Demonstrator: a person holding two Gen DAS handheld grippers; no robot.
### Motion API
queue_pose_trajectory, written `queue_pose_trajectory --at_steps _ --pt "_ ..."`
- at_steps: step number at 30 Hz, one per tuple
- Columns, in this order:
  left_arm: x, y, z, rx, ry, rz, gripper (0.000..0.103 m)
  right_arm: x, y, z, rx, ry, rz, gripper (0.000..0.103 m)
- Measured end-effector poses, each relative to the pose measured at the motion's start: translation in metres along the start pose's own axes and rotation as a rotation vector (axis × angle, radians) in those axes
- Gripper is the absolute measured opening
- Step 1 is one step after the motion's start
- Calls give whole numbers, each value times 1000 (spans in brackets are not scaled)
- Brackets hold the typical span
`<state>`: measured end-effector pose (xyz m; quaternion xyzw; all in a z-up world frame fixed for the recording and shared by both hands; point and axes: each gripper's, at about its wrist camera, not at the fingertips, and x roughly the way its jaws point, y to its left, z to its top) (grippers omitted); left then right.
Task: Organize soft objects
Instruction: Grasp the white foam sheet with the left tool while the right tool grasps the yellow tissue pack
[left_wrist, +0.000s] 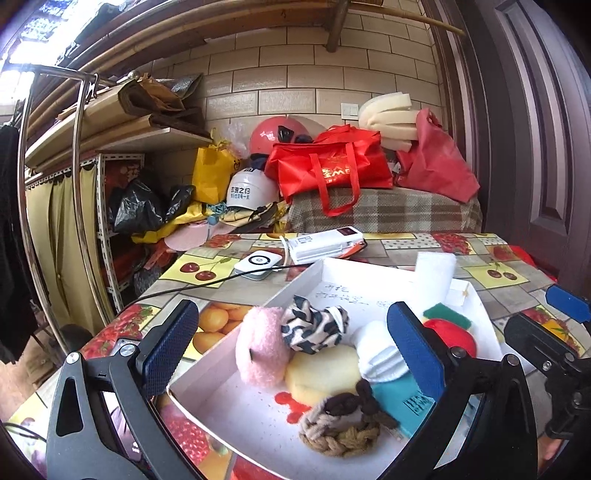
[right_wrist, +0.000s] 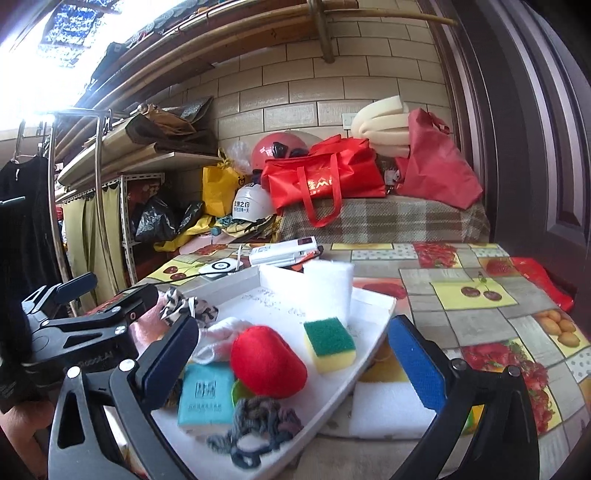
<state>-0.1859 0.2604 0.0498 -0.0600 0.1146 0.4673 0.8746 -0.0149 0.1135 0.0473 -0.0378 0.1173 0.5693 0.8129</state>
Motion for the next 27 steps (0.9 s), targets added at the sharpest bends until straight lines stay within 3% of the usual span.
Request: queue_pose_trajectory --at_steps 6,10,12,15,18,22,27 --pt "-9 -10 -3 9 8 -69 103 -35 -41 -6 132 -49 -11 103" --pt "-14 -18 -3 20 18 -154 103 -72 -78 -6 142 -152 -120 103" --pt "-17 -24 -3 36 18 -198 103 -80 -95 -6 133 -145 -177 103" --pt "-20 -41 -4 76 41 -305 103 -80 -144 -12 227 -18 -234 103" --pt "-27 -71 -8 157 83 -415 103 -80 -188 -21 344 71 -174 103" --pt "-30 -124 -11 270 138 -518 103 -98 -225 -34 523 -1 -206 103" --pt "4 -202 -13 281 330 -642 103 -99 -235 -41 613 -13 -177 103"
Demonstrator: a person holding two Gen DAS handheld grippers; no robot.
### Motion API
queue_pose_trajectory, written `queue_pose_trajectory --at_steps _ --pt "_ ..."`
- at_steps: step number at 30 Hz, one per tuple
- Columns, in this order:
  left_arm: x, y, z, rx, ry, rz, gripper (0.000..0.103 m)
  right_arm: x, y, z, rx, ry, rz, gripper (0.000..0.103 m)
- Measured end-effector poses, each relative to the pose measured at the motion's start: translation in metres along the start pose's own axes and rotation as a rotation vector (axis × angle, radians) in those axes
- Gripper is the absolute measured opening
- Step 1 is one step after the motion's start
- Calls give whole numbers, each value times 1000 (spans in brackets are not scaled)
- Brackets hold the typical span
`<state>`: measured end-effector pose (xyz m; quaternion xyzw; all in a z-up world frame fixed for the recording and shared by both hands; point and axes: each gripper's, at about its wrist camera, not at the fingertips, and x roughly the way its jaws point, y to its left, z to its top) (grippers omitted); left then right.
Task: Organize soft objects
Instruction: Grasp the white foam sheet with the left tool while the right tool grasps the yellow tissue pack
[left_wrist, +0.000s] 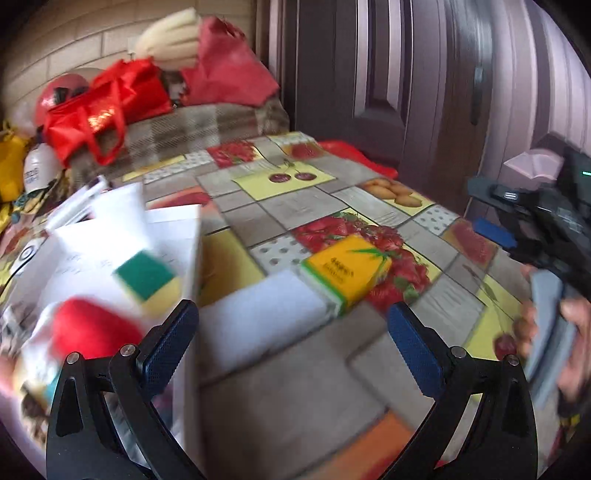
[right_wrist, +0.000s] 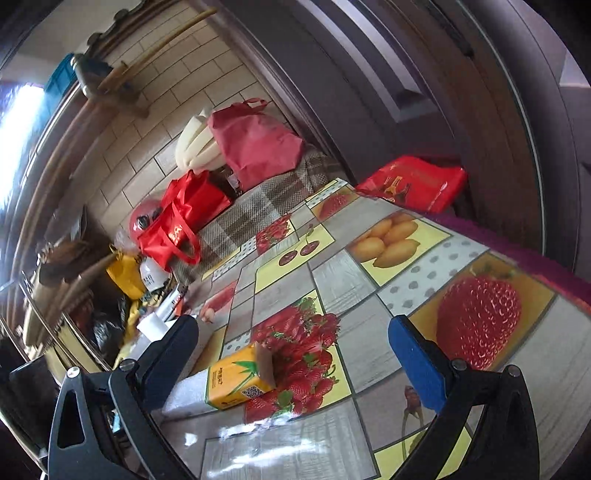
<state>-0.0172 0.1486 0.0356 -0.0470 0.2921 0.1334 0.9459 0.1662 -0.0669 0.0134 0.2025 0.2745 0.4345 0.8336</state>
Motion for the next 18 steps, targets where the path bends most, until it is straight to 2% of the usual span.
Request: queue_pose_trajectory --at_steps 7,10,12,14,18 --pt "59 -16 36 -4 79 36 103 1 -1 2 -15 23 64 103" --pt "81 -14 40 -26 151 68 103 2 0 2 -20 28 77 103" --pt "92 -9 35 -55 217 42 102 2 -1 1 -15 32 79 103" --pt "89 -8 29 -66 226 9 102 2 -3 1 -2 35 77 103" --pt "60 -27 8 0 253 -34 102 2 -9 1 27 45 66 103"
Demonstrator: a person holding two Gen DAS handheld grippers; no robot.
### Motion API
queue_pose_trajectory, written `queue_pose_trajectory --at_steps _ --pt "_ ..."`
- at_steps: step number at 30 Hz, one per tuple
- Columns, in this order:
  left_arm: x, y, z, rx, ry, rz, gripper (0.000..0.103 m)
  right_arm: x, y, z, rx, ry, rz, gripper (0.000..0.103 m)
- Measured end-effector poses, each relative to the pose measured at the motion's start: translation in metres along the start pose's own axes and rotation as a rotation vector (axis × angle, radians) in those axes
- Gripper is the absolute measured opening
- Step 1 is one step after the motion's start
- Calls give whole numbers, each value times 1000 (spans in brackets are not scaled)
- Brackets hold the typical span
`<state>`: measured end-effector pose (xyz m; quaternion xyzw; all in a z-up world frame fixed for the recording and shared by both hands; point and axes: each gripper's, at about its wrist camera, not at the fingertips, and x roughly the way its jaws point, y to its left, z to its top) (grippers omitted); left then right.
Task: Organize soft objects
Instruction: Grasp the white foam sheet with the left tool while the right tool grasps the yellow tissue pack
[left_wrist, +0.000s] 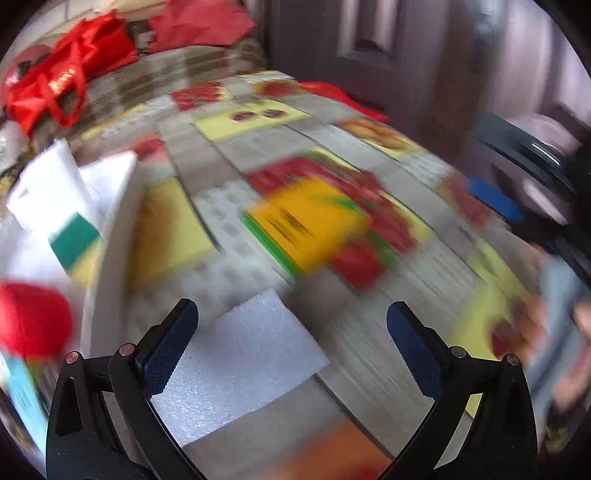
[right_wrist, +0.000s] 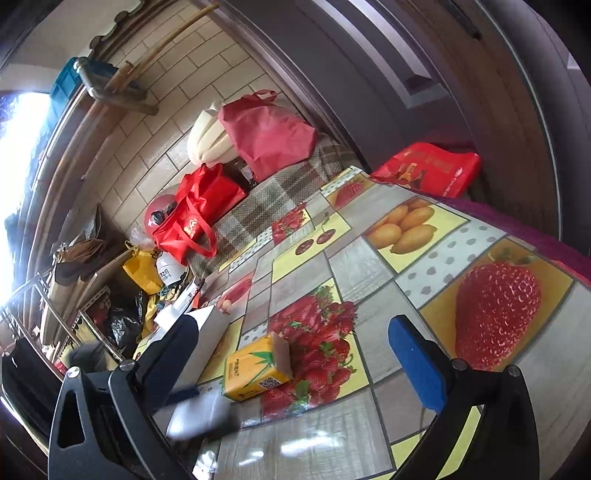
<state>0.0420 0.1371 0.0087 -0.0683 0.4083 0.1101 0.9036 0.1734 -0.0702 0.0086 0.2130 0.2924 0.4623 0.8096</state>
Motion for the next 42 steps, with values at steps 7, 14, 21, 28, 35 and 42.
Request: queue_pose_trajectory --at_steps 7,14,21,28,35,42 --pt "-53 -14 -43 10 -113 -85 102 3 -4 -2 26 25 -12 103" --pt "-32 -9 -29 111 46 -117 102 3 -8 -2 47 34 -12 103" --pt "-29 -30 -53 225 39 -60 69 4 -8 -4 42 43 -4 103" --pt "-60 -10 -70 180 -66 7 67 27 25 -9 -120 150 -66 103" --pt "-97 6 -82 91 -219 48 67 86 87 -39 -472 328 -201 103" --pt "-102 16 -80 42 -243 54 67 134 103 -59 -613 463 -312 101"
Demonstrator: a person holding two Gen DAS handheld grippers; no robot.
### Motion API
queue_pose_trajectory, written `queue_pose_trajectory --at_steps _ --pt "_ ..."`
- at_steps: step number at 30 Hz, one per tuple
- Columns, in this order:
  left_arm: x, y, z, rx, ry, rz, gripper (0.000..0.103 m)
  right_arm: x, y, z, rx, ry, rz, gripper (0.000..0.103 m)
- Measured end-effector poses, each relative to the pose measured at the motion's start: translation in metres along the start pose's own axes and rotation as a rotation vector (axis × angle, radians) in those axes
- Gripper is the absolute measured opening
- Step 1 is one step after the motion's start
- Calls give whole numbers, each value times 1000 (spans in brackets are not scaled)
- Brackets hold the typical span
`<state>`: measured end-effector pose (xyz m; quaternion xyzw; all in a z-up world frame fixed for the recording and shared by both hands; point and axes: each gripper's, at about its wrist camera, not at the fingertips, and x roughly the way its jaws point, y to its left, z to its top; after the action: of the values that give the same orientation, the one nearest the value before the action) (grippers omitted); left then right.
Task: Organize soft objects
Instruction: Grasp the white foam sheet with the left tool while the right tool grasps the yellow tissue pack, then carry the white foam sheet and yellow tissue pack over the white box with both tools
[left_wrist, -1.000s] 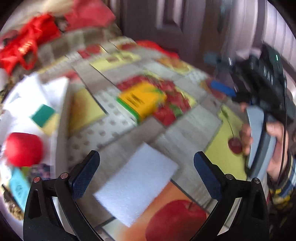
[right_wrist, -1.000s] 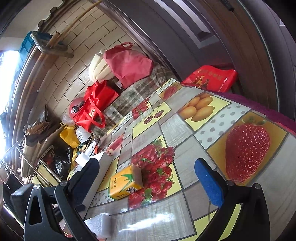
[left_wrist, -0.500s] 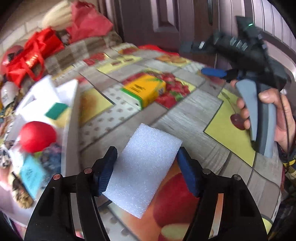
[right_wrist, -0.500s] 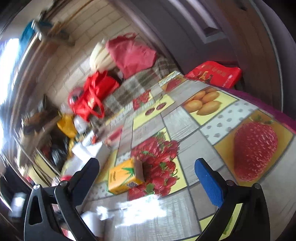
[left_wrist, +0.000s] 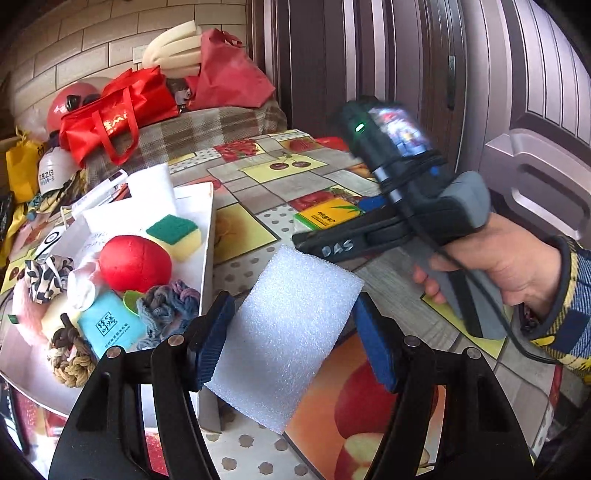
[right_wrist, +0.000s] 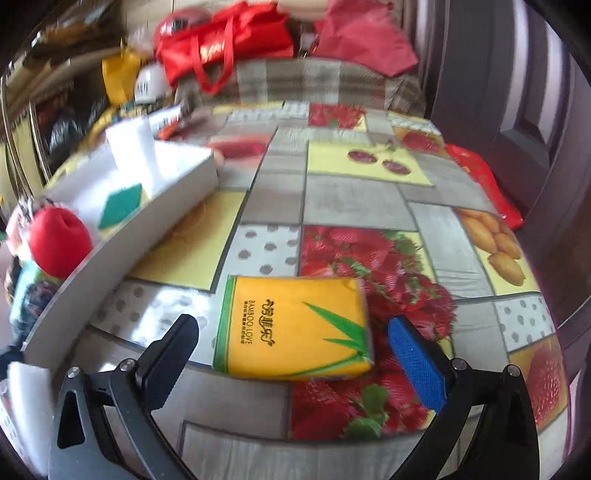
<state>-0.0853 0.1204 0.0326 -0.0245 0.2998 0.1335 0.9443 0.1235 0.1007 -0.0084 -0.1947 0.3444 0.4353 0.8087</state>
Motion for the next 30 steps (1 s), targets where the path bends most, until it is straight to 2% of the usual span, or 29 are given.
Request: queue_pose_trajectory --at_steps 3,7,10,13,16,20,25,27,29,30 --pt "-1 -1 0 -1 -13 9 67 3 0 -1 -4 19 30 73" --pt "-8 0 -2 -8 -49 17 64 -18 -3 -7 37 -70 30 73" --pt "-16 4 -3 -26 -92 33 62 -50 -6 -19 85 -214 43 73" --pt "-25 7 -5 -37 -136 70 61 -91 -4 -41 114 -410 43 73" --pt "-33 15 -7 -65 -172 98 58 -114 10 -56 79 -524 34 73" --pt "-36 26 -8 -109 -183 90 44 -121 23 -55 47 -546 50 73" --pt "-42 29 -11 -118 -202 54 43 -118 23 -51 78 -536 58 73" --pt "-40 32 -10 -129 -184 15 49 -117 21 -49 92 -531 65 73" --pt "-38 35 -10 -139 -157 -13 83 -117 16 -53 96 -531 69 73" --pt "-35 35 -10 -141 -133 -35 86 -117 16 -53 95 -532 69 73"
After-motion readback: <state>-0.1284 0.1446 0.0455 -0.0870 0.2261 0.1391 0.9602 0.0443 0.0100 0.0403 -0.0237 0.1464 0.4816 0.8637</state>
